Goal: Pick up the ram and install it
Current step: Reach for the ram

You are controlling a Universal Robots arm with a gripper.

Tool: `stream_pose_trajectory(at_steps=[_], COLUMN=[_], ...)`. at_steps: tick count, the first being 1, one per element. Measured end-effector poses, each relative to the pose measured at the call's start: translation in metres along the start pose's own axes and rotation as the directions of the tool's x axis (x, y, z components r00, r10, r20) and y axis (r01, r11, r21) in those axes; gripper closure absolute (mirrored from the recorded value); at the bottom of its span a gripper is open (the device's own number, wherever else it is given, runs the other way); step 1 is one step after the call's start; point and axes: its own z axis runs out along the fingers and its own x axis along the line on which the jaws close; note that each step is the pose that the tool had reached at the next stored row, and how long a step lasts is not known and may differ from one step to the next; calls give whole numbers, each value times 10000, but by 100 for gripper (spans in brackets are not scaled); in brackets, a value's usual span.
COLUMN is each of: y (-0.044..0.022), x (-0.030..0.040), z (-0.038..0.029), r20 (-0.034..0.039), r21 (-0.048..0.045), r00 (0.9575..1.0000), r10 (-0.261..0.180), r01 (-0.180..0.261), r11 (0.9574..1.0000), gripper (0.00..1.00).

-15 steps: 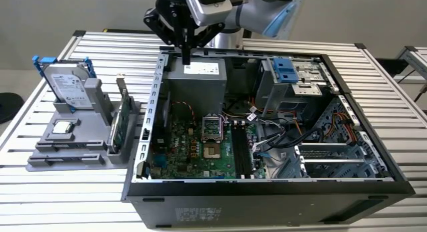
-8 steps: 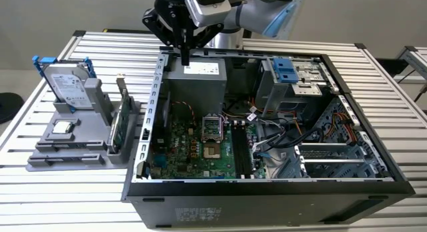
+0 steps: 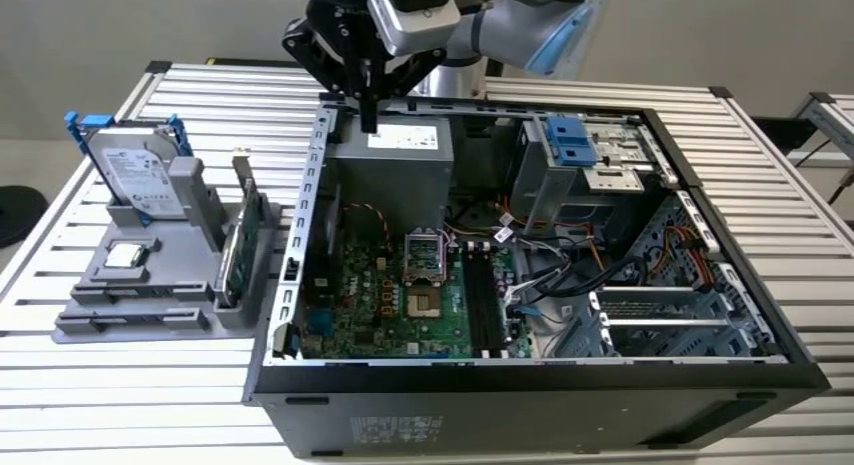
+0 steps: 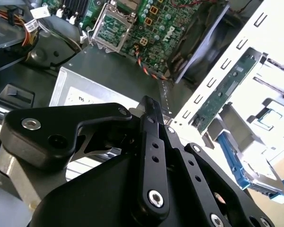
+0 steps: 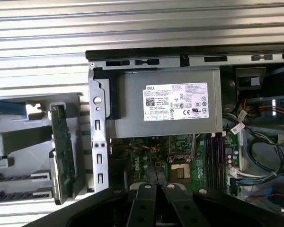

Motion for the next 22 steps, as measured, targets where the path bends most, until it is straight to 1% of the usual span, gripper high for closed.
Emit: stream_pose_trajectory(at_steps=[22], y=[-56], x=[31], z=[-3], r20=[0], r21=[0], r00=[10000], r10=[1], r01=[-1], r11=[10000], gripper=[100])
